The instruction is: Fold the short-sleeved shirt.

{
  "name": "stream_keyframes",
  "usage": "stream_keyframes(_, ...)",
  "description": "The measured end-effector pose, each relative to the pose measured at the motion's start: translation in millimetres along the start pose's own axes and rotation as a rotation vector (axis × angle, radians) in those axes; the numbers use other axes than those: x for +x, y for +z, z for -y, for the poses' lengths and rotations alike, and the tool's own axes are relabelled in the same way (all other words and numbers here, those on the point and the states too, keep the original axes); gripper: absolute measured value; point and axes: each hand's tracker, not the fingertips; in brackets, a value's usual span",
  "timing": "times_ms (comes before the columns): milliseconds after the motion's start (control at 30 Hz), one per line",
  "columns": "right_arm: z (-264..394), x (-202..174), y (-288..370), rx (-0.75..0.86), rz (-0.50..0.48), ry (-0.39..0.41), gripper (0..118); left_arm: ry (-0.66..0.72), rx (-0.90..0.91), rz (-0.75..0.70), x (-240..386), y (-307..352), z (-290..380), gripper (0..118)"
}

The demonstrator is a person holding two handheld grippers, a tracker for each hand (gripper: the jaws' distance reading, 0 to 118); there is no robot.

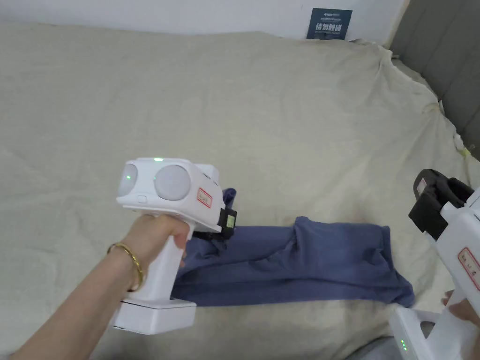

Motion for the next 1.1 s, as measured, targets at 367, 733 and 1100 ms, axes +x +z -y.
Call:
stream_keyframes(367, 4.6, 8.5, -0.8, -0.017, 0.017, -0.009, 0, 0.126, -0.047, 0.080, 27.9, -72.2, 14.9, 94)
stream_keyframes(733, 5.9, 9.1, -2.6, -0.015, -0.006, 0.002, 0, -0.010, 0.438, -0.154, 6.8, 46.3, 14.5, 78)
stream_keyframes(1100, 4.4, -6.0, 2.0, -0.013, -0.033, 0.003, 0, 0.048, 0.273, -0.155, -1.1, -16.1, 80.0, 0)
